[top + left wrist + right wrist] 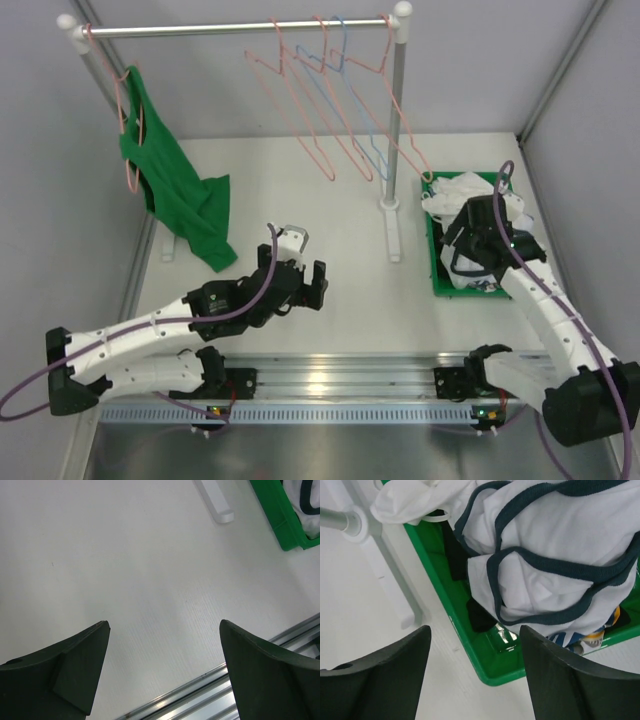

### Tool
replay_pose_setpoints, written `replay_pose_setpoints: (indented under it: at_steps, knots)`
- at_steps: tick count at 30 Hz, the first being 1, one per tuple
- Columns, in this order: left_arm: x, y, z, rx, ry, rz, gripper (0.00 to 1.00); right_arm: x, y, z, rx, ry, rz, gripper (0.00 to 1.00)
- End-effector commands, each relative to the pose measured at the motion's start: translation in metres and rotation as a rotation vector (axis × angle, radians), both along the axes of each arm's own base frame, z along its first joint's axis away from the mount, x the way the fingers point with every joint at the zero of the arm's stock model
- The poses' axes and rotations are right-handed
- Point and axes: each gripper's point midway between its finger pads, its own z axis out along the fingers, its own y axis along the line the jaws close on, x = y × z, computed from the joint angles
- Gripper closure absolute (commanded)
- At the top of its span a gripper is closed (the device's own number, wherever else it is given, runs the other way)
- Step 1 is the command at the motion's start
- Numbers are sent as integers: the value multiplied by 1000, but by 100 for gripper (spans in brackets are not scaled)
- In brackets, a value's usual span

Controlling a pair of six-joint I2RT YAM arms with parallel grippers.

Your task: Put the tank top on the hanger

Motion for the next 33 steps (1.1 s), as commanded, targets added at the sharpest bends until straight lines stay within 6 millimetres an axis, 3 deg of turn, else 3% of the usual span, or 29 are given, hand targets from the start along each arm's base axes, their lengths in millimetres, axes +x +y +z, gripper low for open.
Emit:
replay_pose_setpoints:
  at_steps: [1, 6, 12, 17, 25, 33]
  knots:
    - [0, -7, 12, -19, -13, -27, 4, 23, 1, -15, 62, -2, 15, 32]
    - [-1, -8, 11, -10, -10, -40, 4, 40, -12, -38, 95, -5, -45, 46]
    - [-3, -5, 7, -1, -3, -40, 4, 57, -14, -61, 89, 15, -72, 53]
    - [-3, -4, 2, 11, 0, -36, 4, 60, -21, -73, 49, 36, -87, 55]
    - [-3, 0, -6, 15, 15, -18, 4, 58, -26, -86, 13, 63, -82, 67]
    - [-3, 1, -10, 22, 14, -12, 4, 56, -25, -76, 5, 56, -58, 99]
